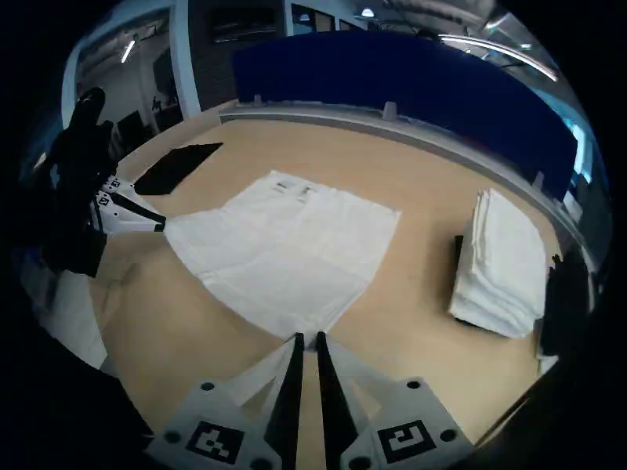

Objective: Fold towel

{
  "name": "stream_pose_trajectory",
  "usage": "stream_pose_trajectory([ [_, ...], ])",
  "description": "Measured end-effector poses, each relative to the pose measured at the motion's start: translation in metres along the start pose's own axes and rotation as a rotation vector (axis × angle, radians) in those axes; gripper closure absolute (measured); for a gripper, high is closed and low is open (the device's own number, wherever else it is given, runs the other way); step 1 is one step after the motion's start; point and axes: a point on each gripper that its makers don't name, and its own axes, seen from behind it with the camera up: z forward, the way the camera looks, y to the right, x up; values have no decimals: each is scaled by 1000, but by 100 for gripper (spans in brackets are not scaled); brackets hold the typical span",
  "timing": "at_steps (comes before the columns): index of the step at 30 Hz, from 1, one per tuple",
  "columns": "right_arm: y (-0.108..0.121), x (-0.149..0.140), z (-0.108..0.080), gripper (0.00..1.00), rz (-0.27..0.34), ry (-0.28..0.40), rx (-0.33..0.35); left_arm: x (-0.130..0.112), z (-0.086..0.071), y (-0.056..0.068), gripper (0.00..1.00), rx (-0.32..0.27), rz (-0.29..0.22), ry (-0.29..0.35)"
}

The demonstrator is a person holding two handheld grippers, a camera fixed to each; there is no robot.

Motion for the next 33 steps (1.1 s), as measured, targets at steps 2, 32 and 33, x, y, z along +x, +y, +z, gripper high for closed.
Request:
stream_pose_trajectory([
  [2, -2, 2, -6, 88, 0, 3, 2, 2, -7, 2, 90, 0, -12, 2],
  [32, -12, 27, -37, 88, 34, 42, 8, 17, -48, 18, 90, -24, -123, 15],
  [33, -11, 29, -36, 88, 34, 44, 7, 18, -47, 17, 90, -20, -125, 14],
])
